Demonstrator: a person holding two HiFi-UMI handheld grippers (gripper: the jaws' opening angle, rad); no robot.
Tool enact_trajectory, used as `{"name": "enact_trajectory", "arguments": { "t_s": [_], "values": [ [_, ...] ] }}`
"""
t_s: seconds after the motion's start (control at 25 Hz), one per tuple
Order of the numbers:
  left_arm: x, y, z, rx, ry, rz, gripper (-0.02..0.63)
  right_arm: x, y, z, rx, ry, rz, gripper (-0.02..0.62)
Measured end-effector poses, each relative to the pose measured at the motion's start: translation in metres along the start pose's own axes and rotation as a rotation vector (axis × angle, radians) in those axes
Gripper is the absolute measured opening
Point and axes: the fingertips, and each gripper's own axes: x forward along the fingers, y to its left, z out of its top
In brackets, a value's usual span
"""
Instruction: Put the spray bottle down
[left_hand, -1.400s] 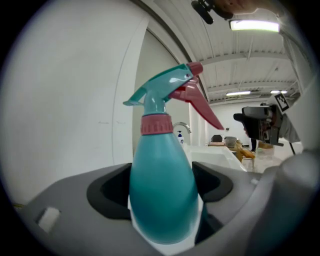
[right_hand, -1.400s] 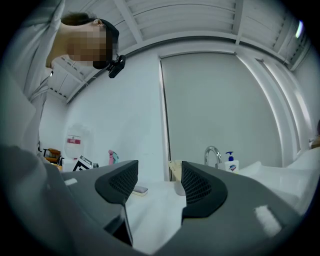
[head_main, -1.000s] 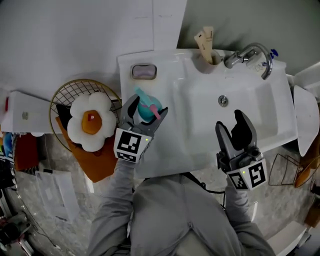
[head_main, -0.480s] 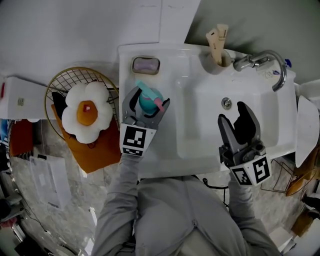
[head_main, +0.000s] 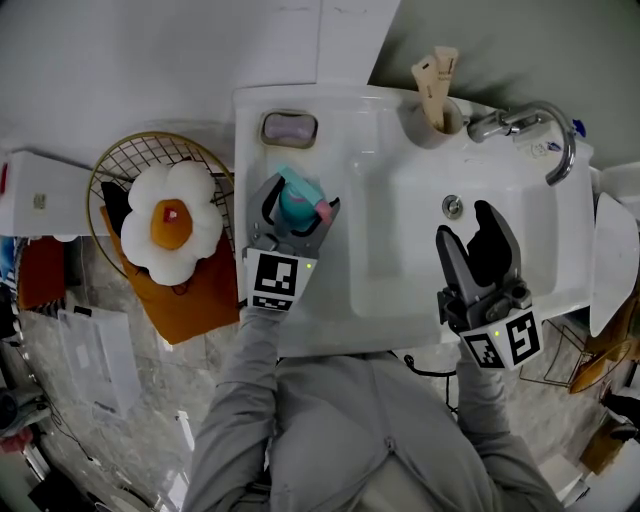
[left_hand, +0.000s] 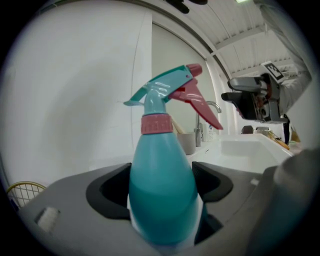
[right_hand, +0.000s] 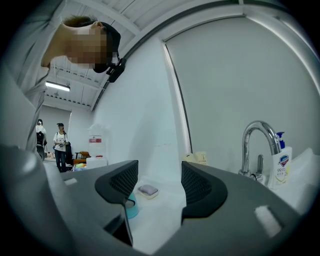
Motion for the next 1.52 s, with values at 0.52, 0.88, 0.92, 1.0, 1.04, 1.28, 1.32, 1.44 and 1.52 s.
{"name": "enact_trajectory", "arguments": {
  "t_s": [0.52,0.88,0.92,1.0,1.04,1.28,1.32,1.44,1.52],
  "values": [
    [-0.006,-0.002,0.004,0.005,-0.023,0.009,0.419,-0.010,0.000,0.001,0.003,-0.007,-0.011,0.272],
    [-0.018,0.001,0.016,0.013,-0.048,0.022,0.419,-0.012,0.002,0.005,0.001,-0.022,-0.004,0.272],
    [-0.020,0.000,0.020,0.017,-0.054,0.021,0.419,-0.013,0.002,0.006,0.001,-0.024,-0.005,0.272],
    [-0.027,-0.001,0.028,0.025,-0.066,0.021,0.419,-0.014,0.003,0.006,0.001,-0.025,-0.005,0.272],
    [-0.032,-0.001,0.031,0.029,-0.069,0.022,0.419,-0.014,0.003,0.007,0.001,-0.027,-0.004,0.272],
    [-0.072,-0.008,0.059,0.043,-0.075,0.002,0.419,-0.017,0.008,0.013,-0.003,-0.037,0.005,0.272],
    [-0.079,-0.010,0.065,0.039,-0.077,-0.004,0.419,-0.017,0.009,0.014,-0.004,-0.040,0.007,0.272],
    [-0.101,-0.014,0.075,0.048,-0.079,-0.020,0.419,-0.017,0.013,0.017,-0.003,-0.051,0.011,0.272],
    [-0.117,-0.015,0.081,0.050,-0.080,-0.020,0.419,-0.018,0.016,0.021,-0.004,-0.057,0.012,0.272]
  ]
}}
